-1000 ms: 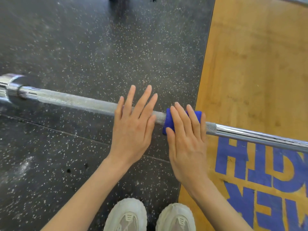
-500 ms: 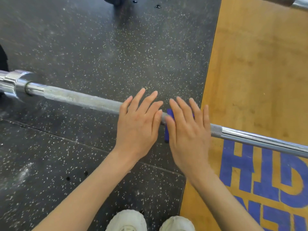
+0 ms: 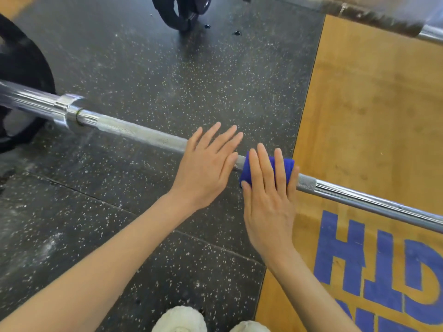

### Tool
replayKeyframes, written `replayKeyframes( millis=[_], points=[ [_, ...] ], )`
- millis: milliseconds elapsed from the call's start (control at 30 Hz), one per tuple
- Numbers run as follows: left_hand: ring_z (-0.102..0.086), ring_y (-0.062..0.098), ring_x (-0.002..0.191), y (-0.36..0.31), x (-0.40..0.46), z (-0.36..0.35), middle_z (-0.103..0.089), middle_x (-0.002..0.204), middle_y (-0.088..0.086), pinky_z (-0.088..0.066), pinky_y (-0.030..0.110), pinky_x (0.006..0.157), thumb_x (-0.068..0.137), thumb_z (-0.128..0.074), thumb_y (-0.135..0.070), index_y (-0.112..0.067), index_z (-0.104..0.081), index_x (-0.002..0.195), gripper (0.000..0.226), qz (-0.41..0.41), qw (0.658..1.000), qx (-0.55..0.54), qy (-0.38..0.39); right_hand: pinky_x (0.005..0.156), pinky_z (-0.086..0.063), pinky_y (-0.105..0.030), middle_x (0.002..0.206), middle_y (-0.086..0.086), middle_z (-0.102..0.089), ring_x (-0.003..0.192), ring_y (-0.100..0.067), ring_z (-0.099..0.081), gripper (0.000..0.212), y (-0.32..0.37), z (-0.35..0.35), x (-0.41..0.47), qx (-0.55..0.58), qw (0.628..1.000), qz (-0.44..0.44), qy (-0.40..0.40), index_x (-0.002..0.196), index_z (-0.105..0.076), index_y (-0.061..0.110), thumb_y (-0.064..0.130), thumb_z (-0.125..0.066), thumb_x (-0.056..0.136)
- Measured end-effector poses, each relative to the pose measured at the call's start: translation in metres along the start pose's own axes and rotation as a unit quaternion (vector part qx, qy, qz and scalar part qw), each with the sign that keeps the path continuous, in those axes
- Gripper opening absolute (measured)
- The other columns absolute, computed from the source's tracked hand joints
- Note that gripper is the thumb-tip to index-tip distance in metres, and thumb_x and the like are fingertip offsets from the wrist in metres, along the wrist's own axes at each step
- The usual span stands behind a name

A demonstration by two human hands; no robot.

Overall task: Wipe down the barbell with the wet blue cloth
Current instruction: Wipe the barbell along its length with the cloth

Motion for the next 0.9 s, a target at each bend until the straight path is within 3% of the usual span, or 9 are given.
replayKeyframes(
  millis=[100, 233, 400, 533, 633, 900],
  points=[
    [-0.012, 0.022, 0.157, 0.0, -0.019, 0.005, -0.024, 0.167, 0.0, -0.003, 0.04, 0.127, 0.11, -0.017, -0.033, -0.013, -0.028, 0.159, 0.055, 0.008, 1.0, -0.006, -0.027, 0.126, -0.01, -0.052, 0.163, -0.006, -0.031, 0.154, -0.029, -0.018, 0.055, -0.003, -0.002, 0.005, 0.001, 1.0, 0.014, -0.006, 0.156, -0.034, 0.012, 0.04, -0.032, 0.11],
    [-0.006, 0.022, 0.157, 0.008, -0.033, 0.003, -0.014, 0.17, 0.003, -0.003, 0.039, 0.128, 0.11, -0.019, -0.03, -0.009, -0.02, 0.161, 0.055, 0.016, 1.0, 0.016, -0.018, 0.125, -0.01, -0.055, 0.161, -0.005, -0.036, 0.153, -0.03, -0.021, 0.051, -0.007, -0.001, 0.035, 0.033, 0.997, -0.069, -0.027, 0.152, -0.042, 0.01, 0.037, -0.029, 0.111],
    [0.002, 0.023, 0.158, 0.007, -0.036, -0.004, -0.004, 0.171, 0.003, 0.005, 0.036, 0.127, 0.109, -0.022, -0.036, -0.01, -0.012, 0.162, 0.06, 0.023, 0.999, 0.038, 0.015, 0.125, -0.011, -0.054, 0.164, -0.007, -0.028, 0.154, -0.029, -0.016, 0.052, 0.002, -0.003, -0.009, 0.025, 0.999, 0.003, -0.021, 0.156, -0.035, 0.011, 0.028, -0.041, 0.107],
    [-0.003, 0.024, 0.157, 0.009, -0.037, -0.002, -0.01, 0.171, 0.002, 0.005, 0.036, 0.127, 0.109, -0.019, -0.04, -0.011, -0.017, 0.162, 0.06, 0.021, 0.999, 0.047, 0.018, 0.126, -0.008, -0.05, 0.154, -0.011, -0.046, 0.15, -0.035, -0.027, 0.05, -0.003, 0.006, 0.015, 0.078, 0.996, -0.043, -0.027, 0.142, -0.054, 0.009, 0.039, -0.03, 0.11],
    [-0.012, 0.026, 0.156, 0.017, -0.031, 0.002, -0.018, 0.169, 0.002, 0.0, 0.041, 0.126, 0.109, -0.019, -0.04, -0.014, -0.024, 0.161, 0.058, -0.046, 0.994, 0.1, 0.025, 0.126, 0.0, -0.047, 0.153, -0.018, -0.043, 0.151, -0.04, -0.021, 0.038, -0.003, 0.006, 0.025, 0.086, 0.993, -0.074, -0.03, 0.129, -0.06, 0.008, 0.033, -0.04, 0.108],
    [-0.036, 0.027, 0.144, 0.028, -0.023, 0.0, -0.045, 0.153, 0.003, -0.005, 0.04, 0.125, 0.107, -0.028, -0.043, -0.019, -0.045, 0.15, 0.052, -0.034, 0.998, 0.045, -0.022, 0.125, -0.007, -0.054, 0.162, -0.007, -0.033, 0.154, -0.032, -0.017, 0.048, 0.004, 0.001, -0.001, 0.035, 0.997, -0.057, -0.038, 0.154, -0.039, 0.013, 0.03, -0.033, 0.109]
  ],
)
Point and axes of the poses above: each hand's wrist, its own x-axis towards the middle knuckle, its own z-axis out of the back of the hand, y = z × x, the point moved 9 cm from there along x, towards the middle knuckle
